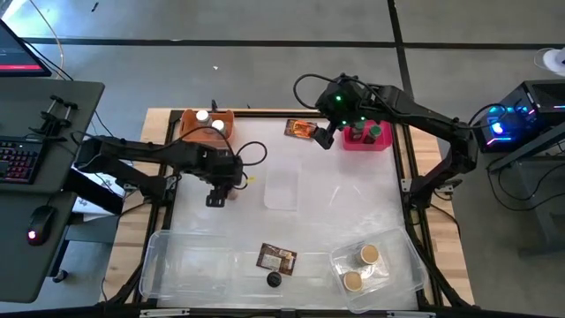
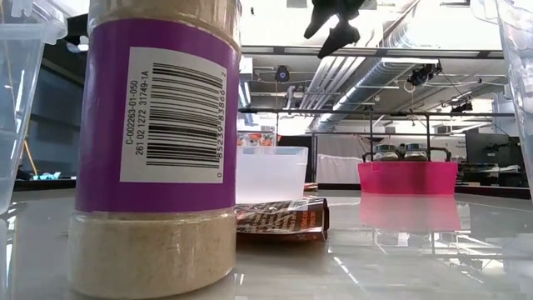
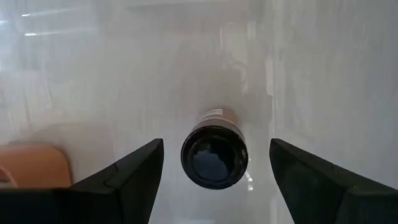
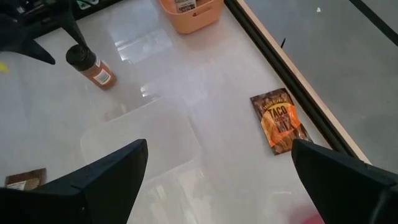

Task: Sort spices by type
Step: Put the top black seasoning bottle into the top transparent bin

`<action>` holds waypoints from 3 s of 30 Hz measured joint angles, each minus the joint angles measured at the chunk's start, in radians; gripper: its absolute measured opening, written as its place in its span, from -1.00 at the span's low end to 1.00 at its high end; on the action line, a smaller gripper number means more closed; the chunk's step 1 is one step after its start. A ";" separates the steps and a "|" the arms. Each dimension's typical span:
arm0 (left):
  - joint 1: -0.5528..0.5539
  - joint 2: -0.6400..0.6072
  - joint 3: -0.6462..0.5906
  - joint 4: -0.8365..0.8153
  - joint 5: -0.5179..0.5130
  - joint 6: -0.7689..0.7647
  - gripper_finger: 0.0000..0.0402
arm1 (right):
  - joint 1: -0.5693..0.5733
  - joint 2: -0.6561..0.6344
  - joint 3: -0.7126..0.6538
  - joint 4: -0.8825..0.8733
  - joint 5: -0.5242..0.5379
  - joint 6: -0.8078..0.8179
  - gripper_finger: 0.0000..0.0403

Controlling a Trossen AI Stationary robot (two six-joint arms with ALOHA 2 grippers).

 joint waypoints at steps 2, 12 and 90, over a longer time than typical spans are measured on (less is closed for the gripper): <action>0.008 0.002 -0.003 0.003 0.016 0.016 0.39 | 0.000 0.000 0.000 -0.001 0.000 0.001 0.95; 0.007 0.004 -0.108 0.056 0.018 0.055 0.39 | 0.000 0.000 0.000 -0.002 0.000 0.004 0.95; 0.427 -0.144 0.245 2.479 0.609 -0.941 -0.21 | -0.073 -0.049 0.000 -0.032 0.042 0.056 0.95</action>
